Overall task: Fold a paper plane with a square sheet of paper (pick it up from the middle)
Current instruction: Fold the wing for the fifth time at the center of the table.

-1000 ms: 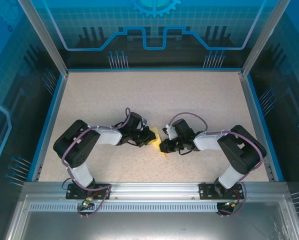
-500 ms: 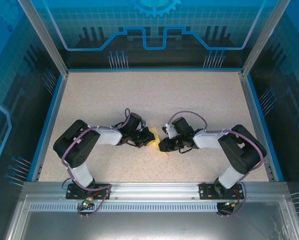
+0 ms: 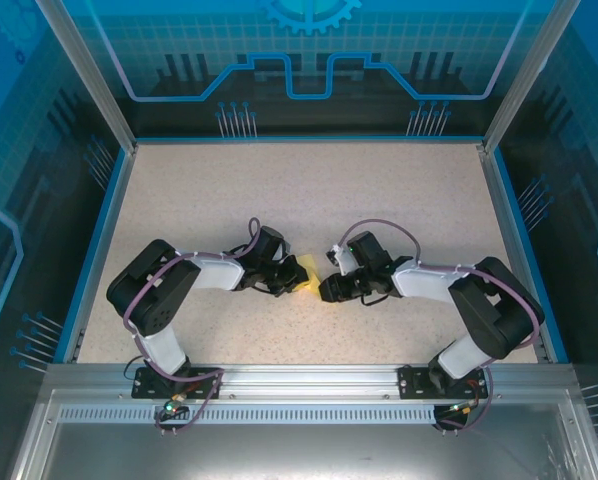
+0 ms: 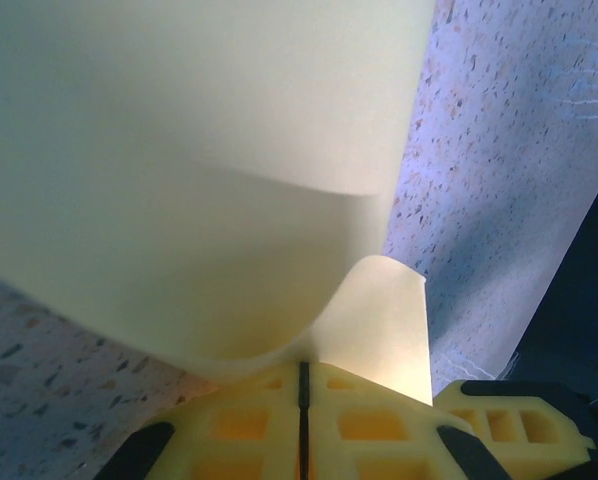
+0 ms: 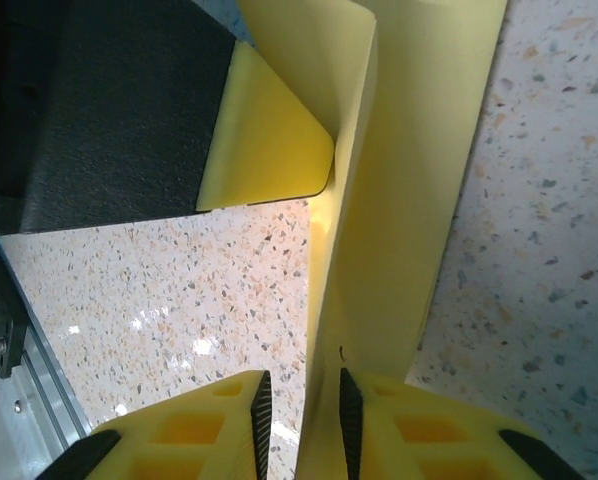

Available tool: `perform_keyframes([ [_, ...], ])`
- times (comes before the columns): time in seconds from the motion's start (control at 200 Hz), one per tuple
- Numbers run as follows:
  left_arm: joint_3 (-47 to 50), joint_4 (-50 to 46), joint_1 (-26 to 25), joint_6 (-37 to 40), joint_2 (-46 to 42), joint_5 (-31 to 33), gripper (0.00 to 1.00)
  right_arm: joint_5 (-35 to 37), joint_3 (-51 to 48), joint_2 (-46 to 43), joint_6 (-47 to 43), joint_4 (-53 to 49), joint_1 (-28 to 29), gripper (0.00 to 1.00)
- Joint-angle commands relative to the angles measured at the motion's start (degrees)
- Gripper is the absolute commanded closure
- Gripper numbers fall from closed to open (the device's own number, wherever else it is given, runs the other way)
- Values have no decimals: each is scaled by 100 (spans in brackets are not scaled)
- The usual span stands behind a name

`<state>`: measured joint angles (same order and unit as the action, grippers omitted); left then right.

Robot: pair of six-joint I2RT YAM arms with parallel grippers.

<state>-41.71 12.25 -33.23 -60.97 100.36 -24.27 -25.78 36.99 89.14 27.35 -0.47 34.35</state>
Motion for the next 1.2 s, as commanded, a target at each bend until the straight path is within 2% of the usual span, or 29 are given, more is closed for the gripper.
perform_keyframes([
  [0.0,-15,-218,-37,109,63,76,90,-63,1,-68,-98,-261,-115,74],
  [0.335,-14,-271,-33,113,42,116,90,-176,-35,347,-144,-372,-132,88],
  [0.765,192,226,-27,404,-586,-143,88,-293,80,657,-310,-452,-143,87],
  [0.975,109,324,-89,387,-334,-304,88,-255,115,700,-392,-540,-139,87],
  [1.195,18,137,-125,316,-76,-132,89,-295,151,696,-475,-603,-143,83],
])
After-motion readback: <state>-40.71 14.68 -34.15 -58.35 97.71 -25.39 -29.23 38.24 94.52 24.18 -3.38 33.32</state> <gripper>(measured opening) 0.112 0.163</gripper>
